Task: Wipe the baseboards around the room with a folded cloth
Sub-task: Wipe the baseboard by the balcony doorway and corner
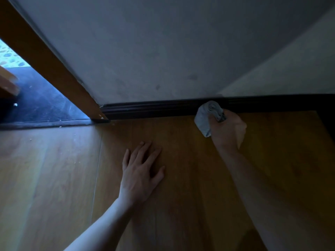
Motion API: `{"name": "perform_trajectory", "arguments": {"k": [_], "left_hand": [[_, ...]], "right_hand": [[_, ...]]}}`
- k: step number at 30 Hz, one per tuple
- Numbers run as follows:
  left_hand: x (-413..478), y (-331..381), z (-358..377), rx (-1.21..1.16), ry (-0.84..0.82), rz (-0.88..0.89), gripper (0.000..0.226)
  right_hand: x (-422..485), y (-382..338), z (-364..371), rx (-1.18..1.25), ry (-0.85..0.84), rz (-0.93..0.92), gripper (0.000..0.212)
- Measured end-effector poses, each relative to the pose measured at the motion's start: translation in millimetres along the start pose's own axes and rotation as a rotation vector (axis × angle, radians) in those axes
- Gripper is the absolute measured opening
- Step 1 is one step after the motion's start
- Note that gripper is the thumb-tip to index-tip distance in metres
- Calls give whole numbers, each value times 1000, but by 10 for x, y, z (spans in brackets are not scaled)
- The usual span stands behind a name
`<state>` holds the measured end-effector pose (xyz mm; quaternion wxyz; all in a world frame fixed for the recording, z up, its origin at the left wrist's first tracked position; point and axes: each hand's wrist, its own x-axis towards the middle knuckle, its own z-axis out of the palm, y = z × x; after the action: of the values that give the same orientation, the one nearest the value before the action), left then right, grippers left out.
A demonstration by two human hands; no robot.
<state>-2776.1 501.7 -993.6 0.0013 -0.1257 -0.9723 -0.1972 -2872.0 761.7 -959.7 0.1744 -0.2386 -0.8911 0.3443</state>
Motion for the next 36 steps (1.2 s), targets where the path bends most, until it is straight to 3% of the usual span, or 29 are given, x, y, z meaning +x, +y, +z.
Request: {"name": "perform_trajectory", "arguments": {"k": [5, 10, 14, 19, 25, 36], "left_hand": [[-5, 27, 17, 41, -2, -12, 61], [6, 47, 8, 37, -11, -29, 61], [14, 70, -2, 38, -7, -33, 61], [4, 55, -8, 45, -20, -25, 61], [59, 116, -18, 85, -40, -16, 64], [178, 250, 59, 157, -114, 14, 62]], "right_hand": [[-51, -153, 77, -2, -106, -150, 25], [-17, -61, 29, 16, -44, -98, 28], [-79, -220, 128, -26, -113, -189, 22], [-90, -161, 46, -10, -12, -69, 18], [-239, -487, 378, 30, -165, -190, 19], [253, 311, -302, -64, 39, -64, 24]]}}
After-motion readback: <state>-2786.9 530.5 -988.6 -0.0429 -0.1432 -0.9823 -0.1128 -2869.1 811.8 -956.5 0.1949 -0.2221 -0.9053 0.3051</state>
